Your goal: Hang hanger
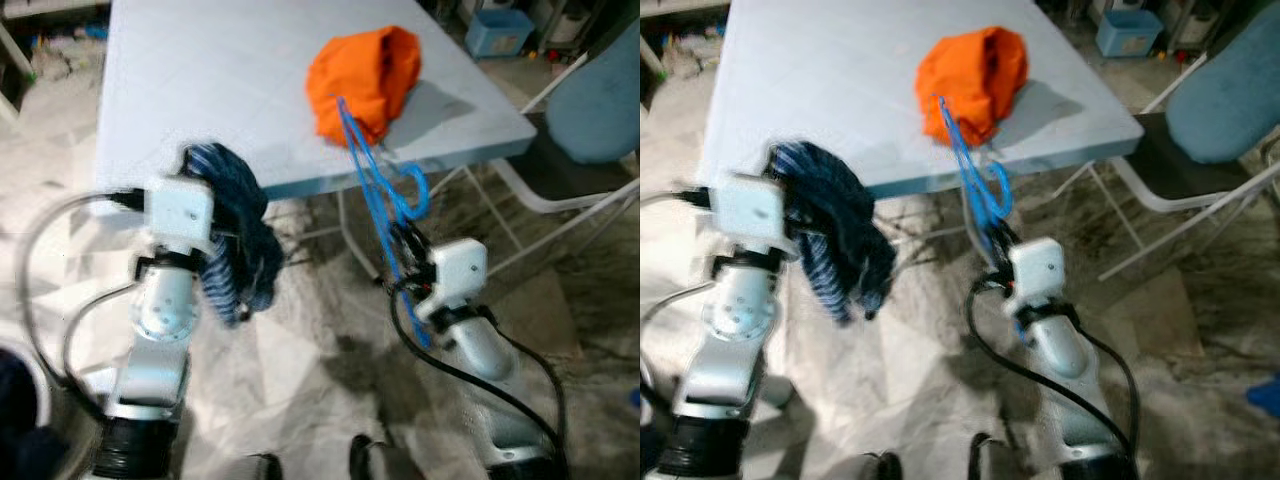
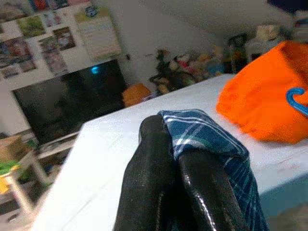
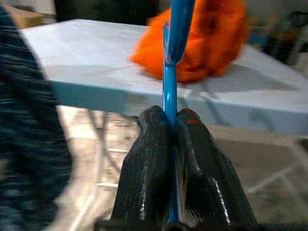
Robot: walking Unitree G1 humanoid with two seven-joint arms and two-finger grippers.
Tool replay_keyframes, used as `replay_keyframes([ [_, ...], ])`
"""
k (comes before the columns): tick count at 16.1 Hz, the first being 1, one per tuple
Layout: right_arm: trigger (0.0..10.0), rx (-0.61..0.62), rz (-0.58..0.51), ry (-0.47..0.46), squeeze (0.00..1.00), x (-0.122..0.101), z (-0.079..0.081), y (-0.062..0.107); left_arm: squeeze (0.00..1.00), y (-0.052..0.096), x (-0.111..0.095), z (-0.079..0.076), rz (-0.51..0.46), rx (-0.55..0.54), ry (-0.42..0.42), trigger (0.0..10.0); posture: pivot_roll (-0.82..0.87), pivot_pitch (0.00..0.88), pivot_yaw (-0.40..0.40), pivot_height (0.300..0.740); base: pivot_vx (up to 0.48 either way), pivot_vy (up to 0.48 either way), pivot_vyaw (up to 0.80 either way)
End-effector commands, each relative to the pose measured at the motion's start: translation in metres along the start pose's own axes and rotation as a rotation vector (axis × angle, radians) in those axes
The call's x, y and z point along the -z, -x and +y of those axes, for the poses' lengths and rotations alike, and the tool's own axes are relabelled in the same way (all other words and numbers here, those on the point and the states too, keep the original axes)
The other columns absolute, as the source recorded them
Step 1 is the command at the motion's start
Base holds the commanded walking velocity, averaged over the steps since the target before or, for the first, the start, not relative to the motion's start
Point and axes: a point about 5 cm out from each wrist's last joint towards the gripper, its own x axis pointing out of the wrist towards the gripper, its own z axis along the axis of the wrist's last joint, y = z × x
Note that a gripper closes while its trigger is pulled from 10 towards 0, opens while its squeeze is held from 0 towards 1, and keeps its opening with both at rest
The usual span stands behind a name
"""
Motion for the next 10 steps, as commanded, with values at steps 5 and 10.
replay_keyframes([
  [5, 10.0, -0.050, -0.112, 0.006, 0.00, -0.027, 0.005, -0.013, 0.00, -0.003, -0.014, 0.010, -0.056, -0.045, -0.035, 10.0, 0.07, 0.204, -0.033, 0.740, 0.288, 0.000, 0.00],
  [10, 10.0, -0.080, -0.126, 0.019, 0.00, -0.031, 0.010, -0.015, 0.00, -0.005, -0.015, 0.009, -0.052, -0.048, -0.027, 10.0, 0.06, 0.200, -0.031, 0.740, 0.318, 0.000, 0.00],
])
